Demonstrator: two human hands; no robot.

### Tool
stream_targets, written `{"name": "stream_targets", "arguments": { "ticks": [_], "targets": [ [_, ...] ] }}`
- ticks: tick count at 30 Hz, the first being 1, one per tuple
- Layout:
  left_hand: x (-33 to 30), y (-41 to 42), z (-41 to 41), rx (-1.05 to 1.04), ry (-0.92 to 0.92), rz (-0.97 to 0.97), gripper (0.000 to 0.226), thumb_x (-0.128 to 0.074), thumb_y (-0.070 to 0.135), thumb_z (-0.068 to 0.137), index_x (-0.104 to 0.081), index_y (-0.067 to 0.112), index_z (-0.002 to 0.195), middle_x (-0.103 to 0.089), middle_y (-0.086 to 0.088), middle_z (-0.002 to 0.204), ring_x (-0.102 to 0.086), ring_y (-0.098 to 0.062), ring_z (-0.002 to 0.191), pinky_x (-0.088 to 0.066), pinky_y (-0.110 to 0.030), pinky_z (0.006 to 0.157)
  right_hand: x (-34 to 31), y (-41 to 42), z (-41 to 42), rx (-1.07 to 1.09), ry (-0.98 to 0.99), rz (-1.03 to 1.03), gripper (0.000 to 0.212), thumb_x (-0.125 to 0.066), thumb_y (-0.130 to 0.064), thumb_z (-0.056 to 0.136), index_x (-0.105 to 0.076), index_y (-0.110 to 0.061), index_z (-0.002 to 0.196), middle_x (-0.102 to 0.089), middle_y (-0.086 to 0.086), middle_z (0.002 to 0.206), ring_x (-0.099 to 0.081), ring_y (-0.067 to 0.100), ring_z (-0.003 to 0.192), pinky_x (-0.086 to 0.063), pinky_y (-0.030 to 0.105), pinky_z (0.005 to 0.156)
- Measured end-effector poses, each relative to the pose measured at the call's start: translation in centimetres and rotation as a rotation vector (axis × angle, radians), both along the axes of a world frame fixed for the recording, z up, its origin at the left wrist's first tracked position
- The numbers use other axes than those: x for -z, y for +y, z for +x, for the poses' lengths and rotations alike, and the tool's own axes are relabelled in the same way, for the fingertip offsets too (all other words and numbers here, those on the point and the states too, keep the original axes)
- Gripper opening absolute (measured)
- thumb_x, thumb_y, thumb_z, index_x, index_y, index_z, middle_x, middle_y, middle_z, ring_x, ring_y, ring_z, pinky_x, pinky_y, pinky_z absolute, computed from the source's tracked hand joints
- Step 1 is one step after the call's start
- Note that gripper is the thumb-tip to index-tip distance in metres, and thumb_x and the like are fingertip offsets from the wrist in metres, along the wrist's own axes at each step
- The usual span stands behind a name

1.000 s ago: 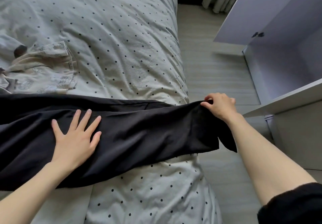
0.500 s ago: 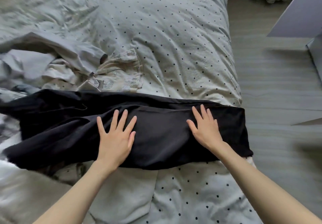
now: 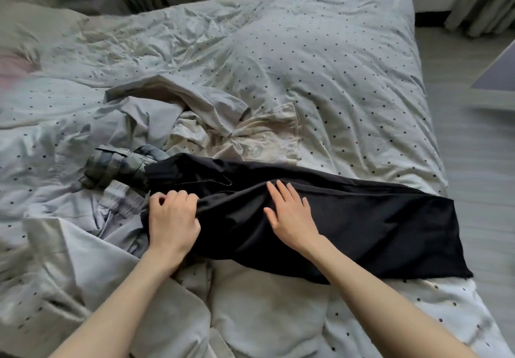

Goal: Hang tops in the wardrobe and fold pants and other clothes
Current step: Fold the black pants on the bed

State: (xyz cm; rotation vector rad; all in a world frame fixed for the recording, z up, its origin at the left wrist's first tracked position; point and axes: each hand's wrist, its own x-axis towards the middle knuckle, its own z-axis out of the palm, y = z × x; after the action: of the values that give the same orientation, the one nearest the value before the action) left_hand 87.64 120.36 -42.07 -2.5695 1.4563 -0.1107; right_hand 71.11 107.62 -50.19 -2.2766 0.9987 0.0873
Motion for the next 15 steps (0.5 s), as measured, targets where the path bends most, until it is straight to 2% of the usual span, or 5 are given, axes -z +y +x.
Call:
{"name": "stream_targets", "arguments": {
  "ticks": [5, 9, 11, 13, 15],
  "targets": [
    [-2.2, -4.5, 3.6, 0.078, -0.152, -0.203, 0.029, -0.066, -0.002, 0.058, -0.067, 0.009, 0.085, -0.063, -0.012, 0.079, -0.057, -0.033, 0.082, -0.026, -0.044, 0.084, -1.3, 2.0, 1.9, 0.250, -0.100, 0.024, 0.057, -0.031, -0.041, 0.100, -0.009, -0.028, 0.151, 0.000, -0.003, 0.159, 0.001, 0.014, 0.146, -0.003, 0.050, 0.116],
    [0.5, -6.8, 6.6, 0.094, -0.057, -0.091, 0.031, -0.064, 0.023, 0.081, -0.061, 0.013, 0.111, -0.059, -0.011, 0.104, -0.053, -0.032, 0.099, -0.031, -0.044, 0.090, -0.7, 3.4, 4.5, 0.252, -0.103, -0.136, 0.061, -0.024, -0.053, 0.096, 0.004, -0.036, 0.148, 0.012, -0.006, 0.157, 0.013, 0.013, 0.145, 0.009, 0.053, 0.114],
    [2.9, -5.9, 8.2, 0.127, -0.034, 0.009, 0.046, -0.039, 0.042, 0.092, -0.054, 0.016, 0.128, -0.058, -0.009, 0.117, -0.051, -0.031, 0.108, -0.029, -0.044, 0.097, 0.5, 4.1, 6.0, 0.173, -0.049, -0.198, 0.063, -0.013, -0.061, 0.090, 0.010, -0.040, 0.144, 0.013, -0.005, 0.156, 0.015, 0.016, 0.144, 0.014, 0.055, 0.110],
    [4.6, -5.3, 9.6, 0.180, -0.023, 0.090, 0.065, -0.016, 0.051, 0.089, -0.051, 0.016, 0.132, -0.058, -0.008, 0.124, -0.050, -0.031, 0.114, -0.025, -0.047, 0.103, 1.7, 4.2, 7.3, 0.129, 0.035, -0.238, 0.066, -0.013, -0.064, 0.087, -0.004, -0.038, 0.147, -0.005, 0.000, 0.159, -0.001, 0.023, 0.146, 0.008, 0.061, 0.109],
    [5.9, -5.6, 10.4, 0.194, -0.010, 0.136, 0.072, -0.007, 0.053, 0.087, -0.047, 0.018, 0.137, -0.054, -0.006, 0.132, -0.047, -0.029, 0.120, -0.020, -0.049, 0.107, 3.0, 3.8, 8.6, 0.100, 0.139, -0.267, 0.065, -0.021, -0.061, 0.087, -0.033, -0.032, 0.144, -0.032, 0.006, 0.152, -0.027, 0.029, 0.141, -0.012, 0.068, 0.106]
  ]
}}
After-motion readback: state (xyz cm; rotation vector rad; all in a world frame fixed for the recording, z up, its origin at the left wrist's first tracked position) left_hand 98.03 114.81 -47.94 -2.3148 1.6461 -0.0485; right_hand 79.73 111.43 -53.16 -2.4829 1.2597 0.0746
